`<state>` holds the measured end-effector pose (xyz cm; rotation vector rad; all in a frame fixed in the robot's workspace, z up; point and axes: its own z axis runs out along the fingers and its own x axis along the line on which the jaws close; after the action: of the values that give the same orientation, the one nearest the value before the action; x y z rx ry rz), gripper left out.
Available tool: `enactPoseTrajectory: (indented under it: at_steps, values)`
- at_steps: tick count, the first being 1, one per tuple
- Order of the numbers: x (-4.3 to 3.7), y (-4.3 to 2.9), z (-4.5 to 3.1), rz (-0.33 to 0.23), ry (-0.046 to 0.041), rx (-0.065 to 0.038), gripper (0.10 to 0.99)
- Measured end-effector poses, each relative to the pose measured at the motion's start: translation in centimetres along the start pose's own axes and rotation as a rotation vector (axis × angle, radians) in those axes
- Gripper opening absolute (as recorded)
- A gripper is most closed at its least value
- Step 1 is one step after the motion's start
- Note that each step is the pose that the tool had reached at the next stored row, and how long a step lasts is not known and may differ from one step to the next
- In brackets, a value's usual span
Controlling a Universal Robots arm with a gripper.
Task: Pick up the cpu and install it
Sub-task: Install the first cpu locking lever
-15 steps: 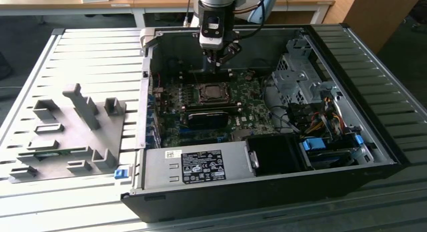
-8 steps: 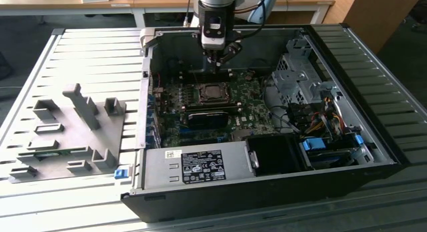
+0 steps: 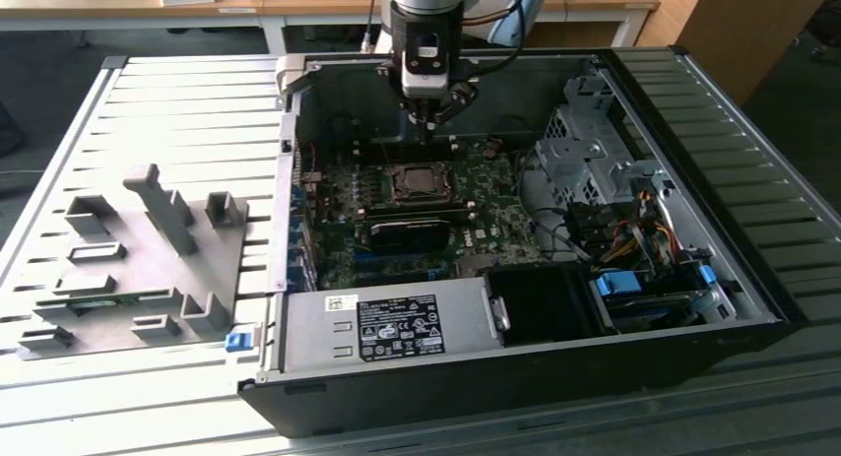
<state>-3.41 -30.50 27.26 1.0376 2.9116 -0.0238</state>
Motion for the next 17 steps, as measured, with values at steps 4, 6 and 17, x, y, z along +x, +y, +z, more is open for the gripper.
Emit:
enactPoseTrajectory:
  at_steps: [4, 6, 17]
  values:
    - [0.00, 0.00, 0.00, -0.027, 0.0001, -0.001, 0.106]
    - [0.00, 0.00, 0.00, -0.038, 0.0001, -0.002, 0.106]
    - [0.03, -0.02, 0.00, -0.073, 0.0002, -0.004, 0.106]
